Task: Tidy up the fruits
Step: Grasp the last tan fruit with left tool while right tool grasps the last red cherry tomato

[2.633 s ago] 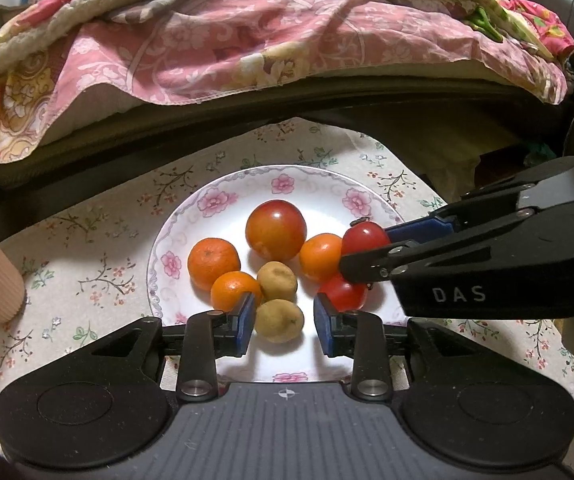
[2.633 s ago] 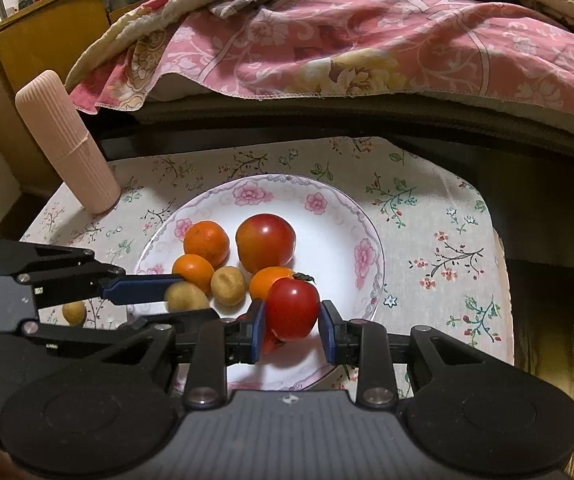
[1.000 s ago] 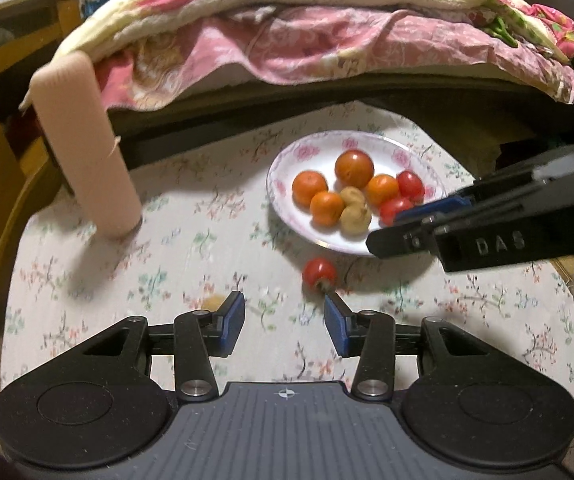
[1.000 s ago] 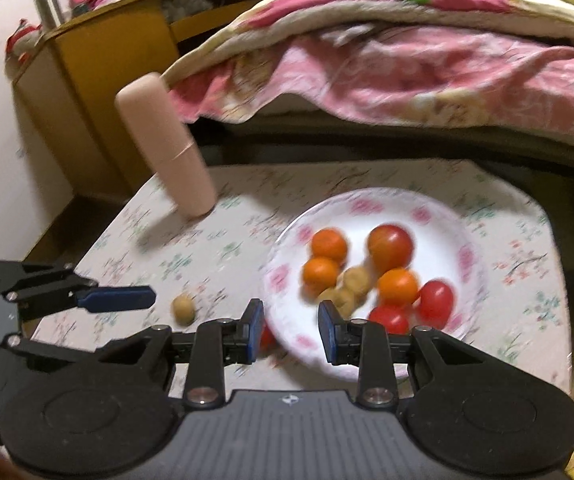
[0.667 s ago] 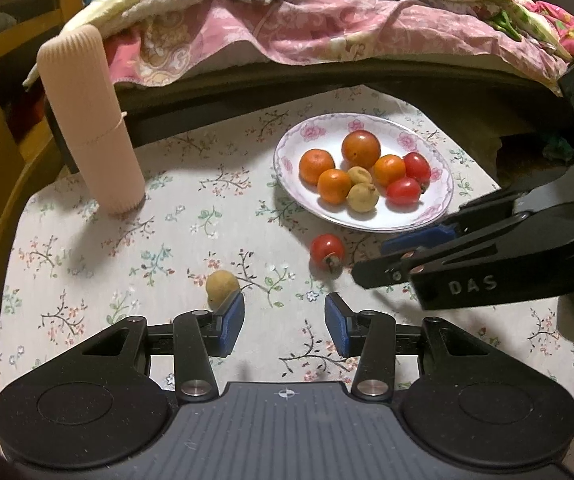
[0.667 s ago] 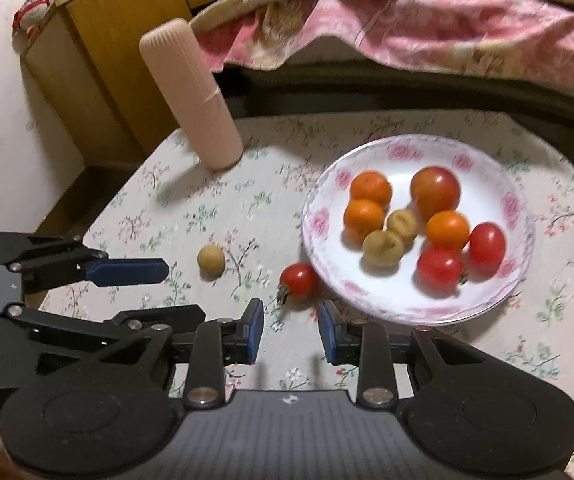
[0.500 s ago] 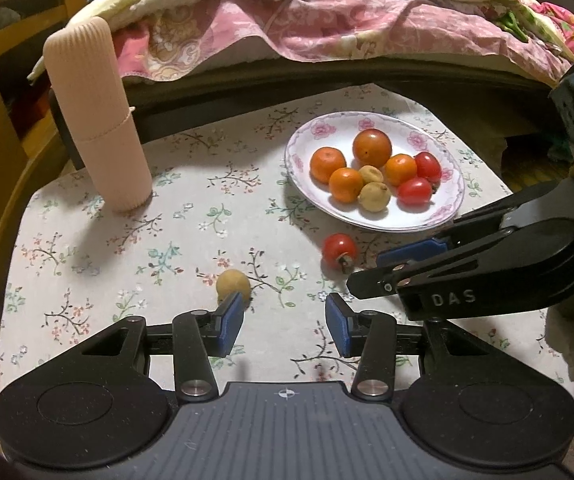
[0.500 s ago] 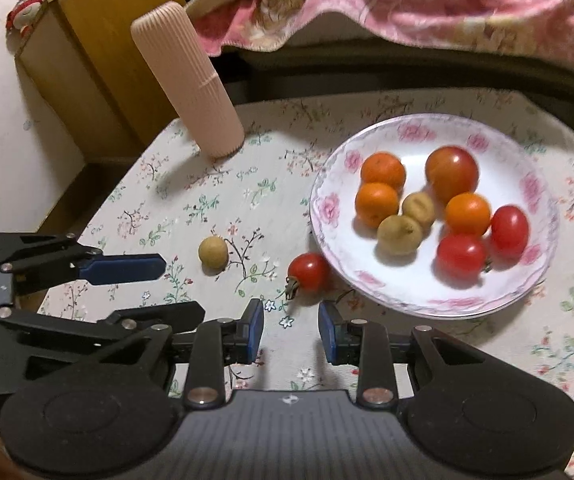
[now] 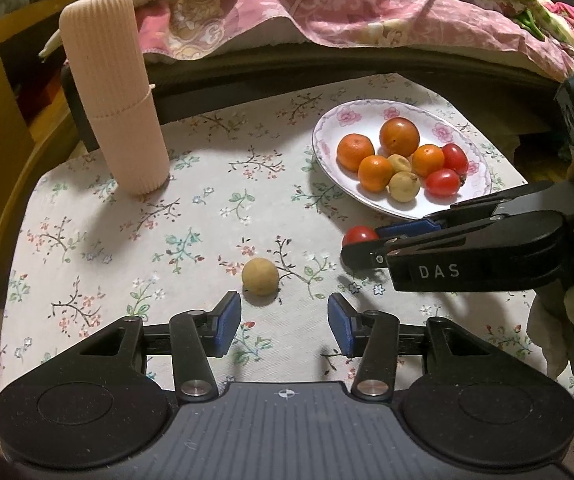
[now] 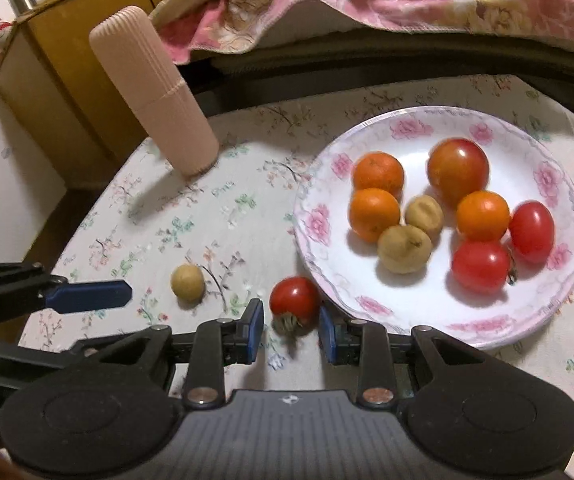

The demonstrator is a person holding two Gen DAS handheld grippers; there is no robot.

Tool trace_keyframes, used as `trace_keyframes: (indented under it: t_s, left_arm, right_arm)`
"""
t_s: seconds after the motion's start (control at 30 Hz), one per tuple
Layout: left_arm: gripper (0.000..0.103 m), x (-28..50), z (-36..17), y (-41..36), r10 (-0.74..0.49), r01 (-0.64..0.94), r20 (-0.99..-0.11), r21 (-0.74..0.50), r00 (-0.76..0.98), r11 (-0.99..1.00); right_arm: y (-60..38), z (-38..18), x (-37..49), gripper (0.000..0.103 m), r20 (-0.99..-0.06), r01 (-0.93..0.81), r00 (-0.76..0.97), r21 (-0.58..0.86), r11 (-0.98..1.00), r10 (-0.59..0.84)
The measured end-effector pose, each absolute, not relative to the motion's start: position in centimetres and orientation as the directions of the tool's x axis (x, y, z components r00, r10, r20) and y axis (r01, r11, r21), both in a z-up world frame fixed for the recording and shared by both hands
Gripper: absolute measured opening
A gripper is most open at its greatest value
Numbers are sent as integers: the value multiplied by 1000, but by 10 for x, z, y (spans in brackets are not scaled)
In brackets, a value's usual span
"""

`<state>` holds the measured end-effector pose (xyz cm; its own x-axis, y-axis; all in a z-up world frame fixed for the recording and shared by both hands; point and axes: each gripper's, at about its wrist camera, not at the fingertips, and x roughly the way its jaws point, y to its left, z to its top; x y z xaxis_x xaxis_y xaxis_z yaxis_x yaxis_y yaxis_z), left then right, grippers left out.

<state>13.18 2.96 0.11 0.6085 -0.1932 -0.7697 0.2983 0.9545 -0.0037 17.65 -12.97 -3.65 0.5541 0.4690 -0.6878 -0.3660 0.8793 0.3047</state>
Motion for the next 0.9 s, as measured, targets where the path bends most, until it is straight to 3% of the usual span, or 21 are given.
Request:
trace_keyframes:
  t_s: [0.23, 0.9]
  left_arm:
    - [57, 136, -4, 27, -184, 304, -775, 10, 604, 953]
    - [53, 166, -35, 26, -161, 238, -757, -7, 633, 971]
  right_arm:
    - [-115, -38, 169, 32, -703, -427, 573, 183, 886, 421]
    - [-139, -36, 163, 30, -732, -426, 492, 270, 863, 472]
